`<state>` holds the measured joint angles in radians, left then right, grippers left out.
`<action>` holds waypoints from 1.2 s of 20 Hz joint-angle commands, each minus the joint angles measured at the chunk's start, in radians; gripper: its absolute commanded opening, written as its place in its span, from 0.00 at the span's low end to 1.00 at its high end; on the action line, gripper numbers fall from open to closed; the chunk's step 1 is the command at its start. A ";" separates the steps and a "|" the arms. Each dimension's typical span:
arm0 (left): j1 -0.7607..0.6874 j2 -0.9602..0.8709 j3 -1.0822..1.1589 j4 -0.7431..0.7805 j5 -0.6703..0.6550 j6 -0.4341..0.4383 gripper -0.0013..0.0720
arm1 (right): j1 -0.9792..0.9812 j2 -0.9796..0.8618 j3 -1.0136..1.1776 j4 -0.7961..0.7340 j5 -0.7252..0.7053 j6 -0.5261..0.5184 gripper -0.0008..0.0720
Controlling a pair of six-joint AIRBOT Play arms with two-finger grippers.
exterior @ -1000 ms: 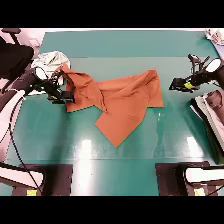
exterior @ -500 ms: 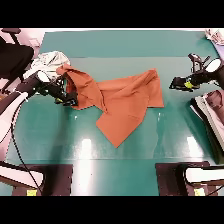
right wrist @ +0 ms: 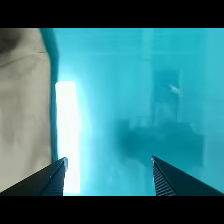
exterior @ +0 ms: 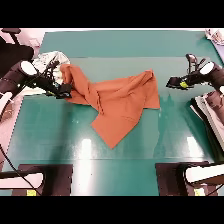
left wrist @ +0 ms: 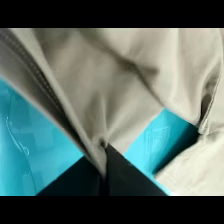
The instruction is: Fold the shirts.
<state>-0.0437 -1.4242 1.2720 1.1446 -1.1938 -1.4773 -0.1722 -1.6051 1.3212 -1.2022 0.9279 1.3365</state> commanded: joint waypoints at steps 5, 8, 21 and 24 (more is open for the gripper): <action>0.001 0.023 0.002 0.007 -0.047 -0.037 0.06 | 0.003 -0.124 0.003 0.382 -0.109 -0.250 0.84; 0.001 0.023 0.002 0.006 -0.046 -0.042 0.06 | 0.007 -0.166 0.003 0.500 -0.153 -0.280 0.84; 0.001 0.026 0.002 -0.007 -0.098 -0.068 0.06 | 0.102 -0.295 0.307 0.351 0.085 -0.166 0.03; 0.001 0.099 0.002 -0.008 -0.171 -0.085 0.06 | 0.048 -0.177 0.331 0.166 0.384 0.016 0.03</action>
<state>-0.0437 -1.3720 1.2724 1.1400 -1.3037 -1.5433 -0.0898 -1.8587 1.6199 -0.8772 1.0618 1.2106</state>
